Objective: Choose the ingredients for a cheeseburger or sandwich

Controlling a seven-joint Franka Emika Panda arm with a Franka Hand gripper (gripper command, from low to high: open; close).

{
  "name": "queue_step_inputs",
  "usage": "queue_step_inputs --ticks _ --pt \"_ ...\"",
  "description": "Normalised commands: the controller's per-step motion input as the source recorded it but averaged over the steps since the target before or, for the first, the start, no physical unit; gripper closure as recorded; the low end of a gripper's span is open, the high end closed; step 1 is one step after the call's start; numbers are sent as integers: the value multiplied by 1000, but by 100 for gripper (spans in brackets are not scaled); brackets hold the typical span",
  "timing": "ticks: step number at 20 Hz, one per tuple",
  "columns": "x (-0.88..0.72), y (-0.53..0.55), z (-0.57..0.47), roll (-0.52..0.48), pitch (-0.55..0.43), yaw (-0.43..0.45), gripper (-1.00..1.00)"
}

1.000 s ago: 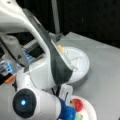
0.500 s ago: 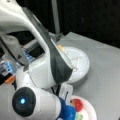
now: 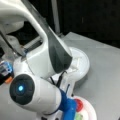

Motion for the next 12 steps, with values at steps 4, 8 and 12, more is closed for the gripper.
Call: queue_step_inputs --ticks 4,8,12 --pt "-278 413 186 -421 76 -118 -100" --pt "-418 451 217 -473 54 -126 -100" --pt "-508 428 176 -467 -9 -115 -100"
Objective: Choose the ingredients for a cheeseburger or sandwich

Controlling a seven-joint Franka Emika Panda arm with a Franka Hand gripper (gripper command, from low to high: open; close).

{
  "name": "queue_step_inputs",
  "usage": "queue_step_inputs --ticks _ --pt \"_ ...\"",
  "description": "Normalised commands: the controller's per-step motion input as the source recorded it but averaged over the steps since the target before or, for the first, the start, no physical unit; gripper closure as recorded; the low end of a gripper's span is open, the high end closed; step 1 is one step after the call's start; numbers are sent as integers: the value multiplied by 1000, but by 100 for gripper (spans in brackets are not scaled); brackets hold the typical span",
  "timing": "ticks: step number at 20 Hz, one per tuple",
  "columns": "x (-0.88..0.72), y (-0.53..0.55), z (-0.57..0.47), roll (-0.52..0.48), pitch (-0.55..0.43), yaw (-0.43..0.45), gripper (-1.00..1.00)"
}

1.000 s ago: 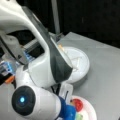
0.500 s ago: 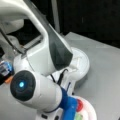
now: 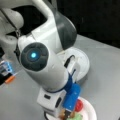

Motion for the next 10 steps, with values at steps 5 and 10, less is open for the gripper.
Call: queue_step_inputs --ticks 5,10 --pt "-536 397 79 -446 -82 -122 -100" --pt "-450 337 -62 -387 -144 -137 -100"
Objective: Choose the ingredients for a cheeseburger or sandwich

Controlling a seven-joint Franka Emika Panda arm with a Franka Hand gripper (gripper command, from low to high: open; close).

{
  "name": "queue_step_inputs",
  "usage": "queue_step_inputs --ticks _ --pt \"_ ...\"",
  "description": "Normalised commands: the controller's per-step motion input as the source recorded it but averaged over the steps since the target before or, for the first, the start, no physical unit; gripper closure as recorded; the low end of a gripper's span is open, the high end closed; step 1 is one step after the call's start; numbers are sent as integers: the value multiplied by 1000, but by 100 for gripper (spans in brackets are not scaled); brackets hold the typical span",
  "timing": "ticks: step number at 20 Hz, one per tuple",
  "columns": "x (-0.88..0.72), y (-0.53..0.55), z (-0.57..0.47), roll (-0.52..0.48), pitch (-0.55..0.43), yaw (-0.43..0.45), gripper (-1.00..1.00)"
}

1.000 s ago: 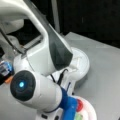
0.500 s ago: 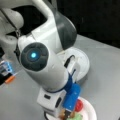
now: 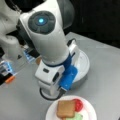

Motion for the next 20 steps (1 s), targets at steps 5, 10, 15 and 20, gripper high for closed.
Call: queue_step_inputs --ticks 5,10,15,20 --pt "-444 354 -39 -276 -137 -148 -100" --pt "-493 357 33 -273 -144 -109 -100" --pt "-450 226 63 -293 -120 -48 -100" --pt "-288 82 -90 -262 -159 -16 -100"
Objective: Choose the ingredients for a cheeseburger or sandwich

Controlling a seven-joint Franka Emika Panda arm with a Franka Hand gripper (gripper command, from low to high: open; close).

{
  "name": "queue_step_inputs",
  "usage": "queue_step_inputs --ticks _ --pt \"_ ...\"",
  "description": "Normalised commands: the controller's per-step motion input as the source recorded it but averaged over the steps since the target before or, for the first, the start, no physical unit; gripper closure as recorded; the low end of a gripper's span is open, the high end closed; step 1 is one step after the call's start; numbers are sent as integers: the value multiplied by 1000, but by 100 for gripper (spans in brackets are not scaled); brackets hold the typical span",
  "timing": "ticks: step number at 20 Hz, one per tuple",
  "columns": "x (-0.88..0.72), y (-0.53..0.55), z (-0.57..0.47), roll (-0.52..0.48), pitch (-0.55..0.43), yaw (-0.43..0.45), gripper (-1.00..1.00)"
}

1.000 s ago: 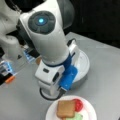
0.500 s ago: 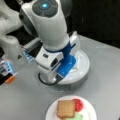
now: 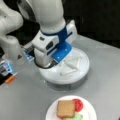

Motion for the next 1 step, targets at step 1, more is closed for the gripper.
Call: queue_step_inputs --ticks 1 --pt "-195 23 -164 -221 -160 -23 -100"
